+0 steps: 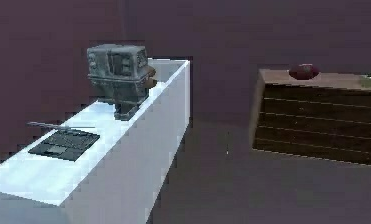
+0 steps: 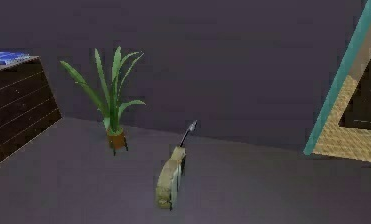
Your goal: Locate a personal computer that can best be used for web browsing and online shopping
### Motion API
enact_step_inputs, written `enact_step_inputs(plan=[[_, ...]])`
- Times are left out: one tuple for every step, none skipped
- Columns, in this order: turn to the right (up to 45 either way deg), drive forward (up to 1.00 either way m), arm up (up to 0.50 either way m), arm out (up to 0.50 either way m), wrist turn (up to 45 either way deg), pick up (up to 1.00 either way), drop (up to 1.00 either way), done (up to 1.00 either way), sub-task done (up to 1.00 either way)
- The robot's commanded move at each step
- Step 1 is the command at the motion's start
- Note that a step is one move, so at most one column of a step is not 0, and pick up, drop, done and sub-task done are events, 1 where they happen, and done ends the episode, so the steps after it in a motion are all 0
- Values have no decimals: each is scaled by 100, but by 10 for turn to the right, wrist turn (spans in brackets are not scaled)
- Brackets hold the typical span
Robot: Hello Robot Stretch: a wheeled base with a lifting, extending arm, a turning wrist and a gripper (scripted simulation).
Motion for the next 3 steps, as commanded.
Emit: enact_step_inputs(plan=[[0,30,0,0,0,0,0,0,0],[-420,0,0,0,0,0,0,0,0],[0,0,0,0,0,0,0,100,0]])
